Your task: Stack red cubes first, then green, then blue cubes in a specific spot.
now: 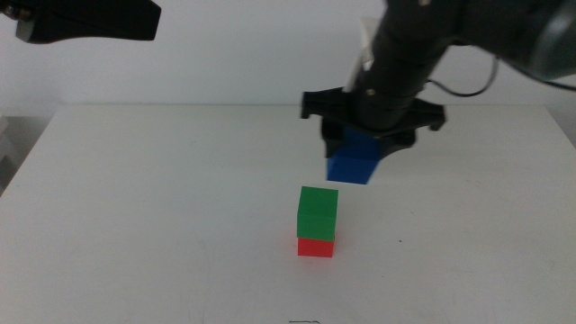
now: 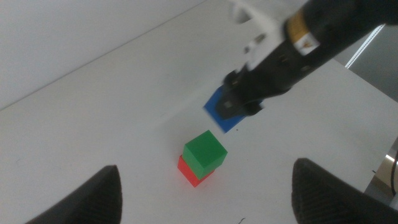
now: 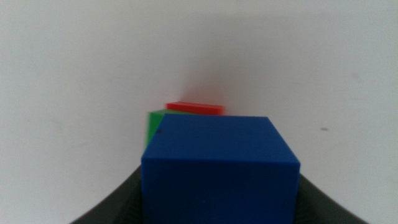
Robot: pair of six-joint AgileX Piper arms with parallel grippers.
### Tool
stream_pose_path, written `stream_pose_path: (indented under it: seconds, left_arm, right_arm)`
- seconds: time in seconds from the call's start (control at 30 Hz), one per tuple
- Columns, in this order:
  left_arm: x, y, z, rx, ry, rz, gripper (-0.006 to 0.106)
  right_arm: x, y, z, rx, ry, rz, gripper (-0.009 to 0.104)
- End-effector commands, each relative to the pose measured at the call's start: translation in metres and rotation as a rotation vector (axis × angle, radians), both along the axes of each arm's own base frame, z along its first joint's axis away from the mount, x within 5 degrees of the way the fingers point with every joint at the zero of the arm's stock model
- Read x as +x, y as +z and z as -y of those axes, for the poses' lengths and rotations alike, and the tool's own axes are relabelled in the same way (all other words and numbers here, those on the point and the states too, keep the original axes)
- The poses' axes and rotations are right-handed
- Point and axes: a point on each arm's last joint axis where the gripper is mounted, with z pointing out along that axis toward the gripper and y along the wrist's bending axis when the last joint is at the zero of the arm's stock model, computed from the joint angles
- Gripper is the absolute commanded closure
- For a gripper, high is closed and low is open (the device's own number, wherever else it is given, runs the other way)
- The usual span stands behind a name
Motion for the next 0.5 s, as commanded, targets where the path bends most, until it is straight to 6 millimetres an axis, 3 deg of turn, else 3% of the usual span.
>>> stream_pose_path:
  seconds: [0.0, 0.47]
  left_arm:
    - [-0.013, 0.011, 0.004, -0.043, -0.044, 0.019, 0.007]
    - [-0.013, 0.011, 0.004, -0.043, -0.044, 0.019, 0.007]
  right_arm:
    - [-0.005, 0.024, 0.001, 0.020, -0.030, 0.035, 0.096]
    - [0.001, -0.004, -0.036, -0.020, -0.043, 0.010, 0.096]
